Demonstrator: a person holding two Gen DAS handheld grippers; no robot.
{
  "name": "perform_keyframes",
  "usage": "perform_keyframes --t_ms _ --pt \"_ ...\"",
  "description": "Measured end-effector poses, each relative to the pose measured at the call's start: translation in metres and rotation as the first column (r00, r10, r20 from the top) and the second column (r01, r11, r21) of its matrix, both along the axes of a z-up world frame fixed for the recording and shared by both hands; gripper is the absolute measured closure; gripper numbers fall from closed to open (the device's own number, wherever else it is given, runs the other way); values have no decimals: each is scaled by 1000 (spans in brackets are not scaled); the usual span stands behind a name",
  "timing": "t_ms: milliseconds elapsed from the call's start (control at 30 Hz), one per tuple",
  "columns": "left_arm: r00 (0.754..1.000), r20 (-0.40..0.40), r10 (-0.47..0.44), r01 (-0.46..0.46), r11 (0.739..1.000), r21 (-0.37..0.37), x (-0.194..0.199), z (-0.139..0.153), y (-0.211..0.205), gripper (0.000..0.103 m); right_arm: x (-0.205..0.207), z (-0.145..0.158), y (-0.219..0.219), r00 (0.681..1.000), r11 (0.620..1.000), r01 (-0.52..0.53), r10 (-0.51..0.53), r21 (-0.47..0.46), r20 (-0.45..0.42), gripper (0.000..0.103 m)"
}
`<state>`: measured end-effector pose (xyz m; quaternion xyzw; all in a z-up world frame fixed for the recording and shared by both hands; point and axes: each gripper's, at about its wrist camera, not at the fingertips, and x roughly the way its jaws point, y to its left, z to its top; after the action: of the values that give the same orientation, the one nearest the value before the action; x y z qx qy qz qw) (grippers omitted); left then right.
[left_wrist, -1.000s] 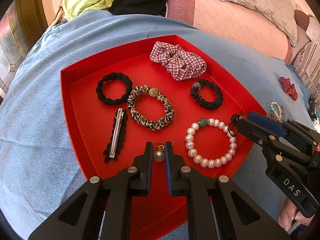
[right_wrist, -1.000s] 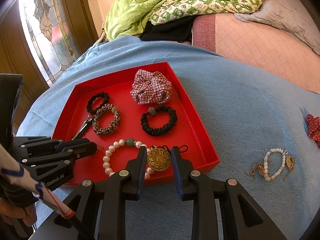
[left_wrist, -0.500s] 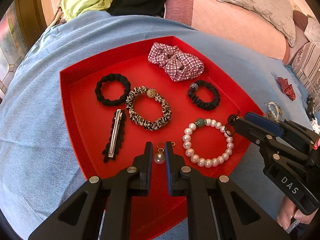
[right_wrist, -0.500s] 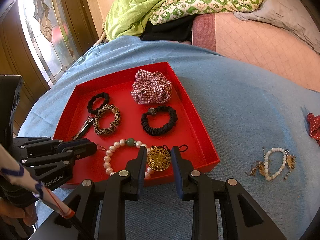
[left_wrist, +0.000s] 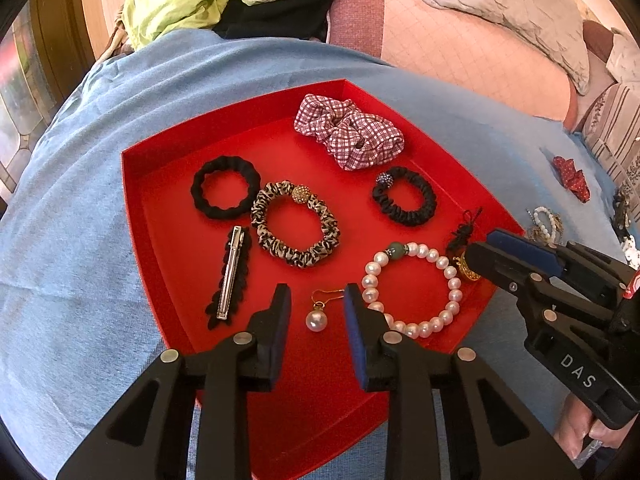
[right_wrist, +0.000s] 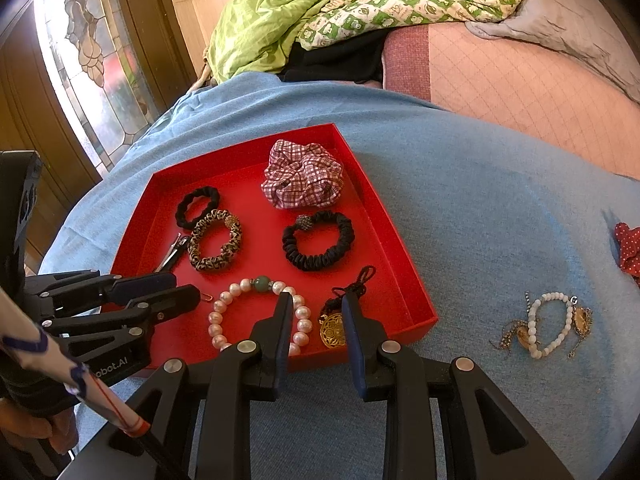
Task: Organize jewelry
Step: 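Open both tools to release the earring and medallion into the tray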
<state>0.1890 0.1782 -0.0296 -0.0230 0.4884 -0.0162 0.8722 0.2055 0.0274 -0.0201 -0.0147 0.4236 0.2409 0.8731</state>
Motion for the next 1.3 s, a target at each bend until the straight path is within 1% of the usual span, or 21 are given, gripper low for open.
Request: perform_keyframes --t_ms 133,200,433,500,533,767,867,1233,1300 --pt "1000 3 3 -3 1000 7 -1 0 0 70 0 0 -1 1000 1000 1 -1 -1 0 76" --pt "1000 6 7 -7 1000 14 -1 1 0 66 -1 0 -1 1000 1000 1 -1 -3 1 76" --pt "1000 9 15 -15 1000 26 0 1 1 62 0 0 -1 1000 1000 1 -1 0 -1 76" --pt "1000 12 20 -20 999 33 0 1 1 57 0 0 -2 1000 1000 5 -5 -2 -2 76" --pt "1000 13 23 -23 999 34 0 1 2 56 0 1 -2 1000 1000 6 -6 -3 -2 76" --pt "999 16 34 -35 999 35 2 2 2 54 2 4 -11 1000 1000 20 -19 17 -17 75" --pt "999 17 33 -34 998 50 2 1 0 53 2 7 -14 1000 999 25 -24 23 -15 75" --pt "998 26 60 -61 996 57 2 3 5 51 3 16 -24 999 998 48 -48 45 -12 75" --pt "997 29 66 -68 996 53 2 4 7 49 4 17 -27 998 997 54 -53 57 -17 75"
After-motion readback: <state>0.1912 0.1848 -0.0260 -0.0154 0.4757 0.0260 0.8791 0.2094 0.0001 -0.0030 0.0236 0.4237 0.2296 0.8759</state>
